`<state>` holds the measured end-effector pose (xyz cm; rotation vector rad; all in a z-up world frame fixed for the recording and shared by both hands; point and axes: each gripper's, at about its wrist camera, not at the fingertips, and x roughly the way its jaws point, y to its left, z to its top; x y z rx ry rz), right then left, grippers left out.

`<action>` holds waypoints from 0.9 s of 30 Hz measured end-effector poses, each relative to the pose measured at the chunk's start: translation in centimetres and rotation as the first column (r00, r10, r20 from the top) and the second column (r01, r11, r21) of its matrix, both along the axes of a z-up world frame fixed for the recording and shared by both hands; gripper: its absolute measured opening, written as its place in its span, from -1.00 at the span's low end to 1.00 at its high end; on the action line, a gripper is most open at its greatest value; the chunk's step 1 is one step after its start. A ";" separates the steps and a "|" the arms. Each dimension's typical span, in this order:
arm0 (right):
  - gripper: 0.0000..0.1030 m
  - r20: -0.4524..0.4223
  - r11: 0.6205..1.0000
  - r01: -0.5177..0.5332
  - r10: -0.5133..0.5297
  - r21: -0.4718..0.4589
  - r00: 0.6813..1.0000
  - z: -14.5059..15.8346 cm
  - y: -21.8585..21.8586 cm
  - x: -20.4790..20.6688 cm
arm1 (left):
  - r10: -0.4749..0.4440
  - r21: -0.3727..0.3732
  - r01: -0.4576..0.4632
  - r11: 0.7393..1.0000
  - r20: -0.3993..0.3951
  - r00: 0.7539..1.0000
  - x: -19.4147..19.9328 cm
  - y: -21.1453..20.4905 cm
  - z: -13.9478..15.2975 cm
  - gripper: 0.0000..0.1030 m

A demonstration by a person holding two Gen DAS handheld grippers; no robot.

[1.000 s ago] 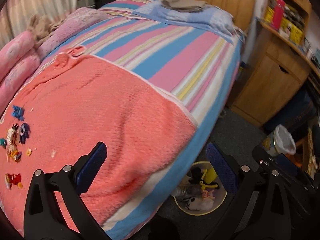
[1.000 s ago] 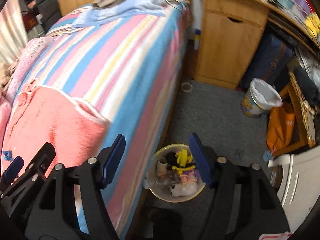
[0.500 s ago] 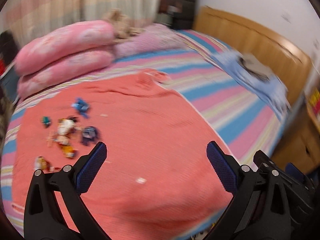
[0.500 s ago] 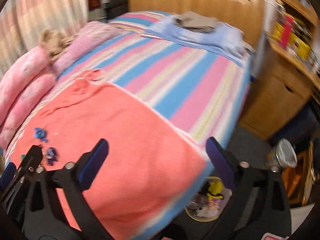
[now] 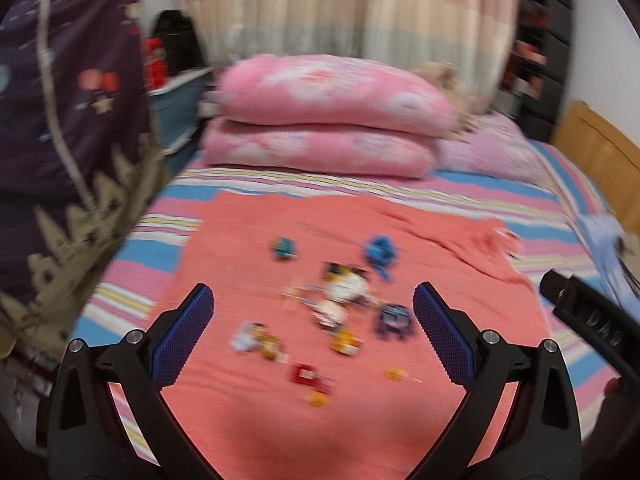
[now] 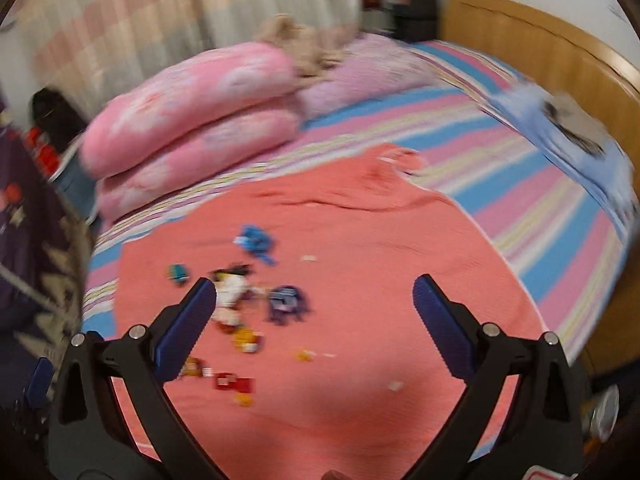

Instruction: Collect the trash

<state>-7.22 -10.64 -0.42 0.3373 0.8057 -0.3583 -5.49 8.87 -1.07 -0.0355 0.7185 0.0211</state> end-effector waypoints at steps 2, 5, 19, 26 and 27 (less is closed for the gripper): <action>0.85 -0.010 0.998 -0.044 0.044 -0.046 0.999 0.8 2.6 1.3 | 0.083 -0.001 -0.083 0.997 0.008 0.997 0.4 2.9 0.3 0.90; 0.85 -0.022 0.984 -0.145 0.143 -0.101 0.989 1.5 6.5 2.7 | 0.162 -0.002 -0.162 0.987 0.019 0.987 0.3 5.8 0.5 0.90; 0.85 -0.038 0.904 -0.330 0.332 -0.271 0.942 4.3 14.4 3.2 | 0.407 -0.043 -0.405 0.913 0.096 0.908 -1.3 11.9 2.6 0.90; 0.85 -0.002 0.887 -0.357 0.373 -0.293 0.928 5.9 15.2 3.6 | 0.457 -0.063 -0.452 0.890 0.138 0.879 -1.9 12.4 3.9 0.89; 0.85 0.002 0.886 -0.359 0.376 -0.292 0.926 6.1 15.3 3.6 | 0.465 -0.065 -0.460 0.885 0.146 0.874 -1.9 12.4 4.1 0.89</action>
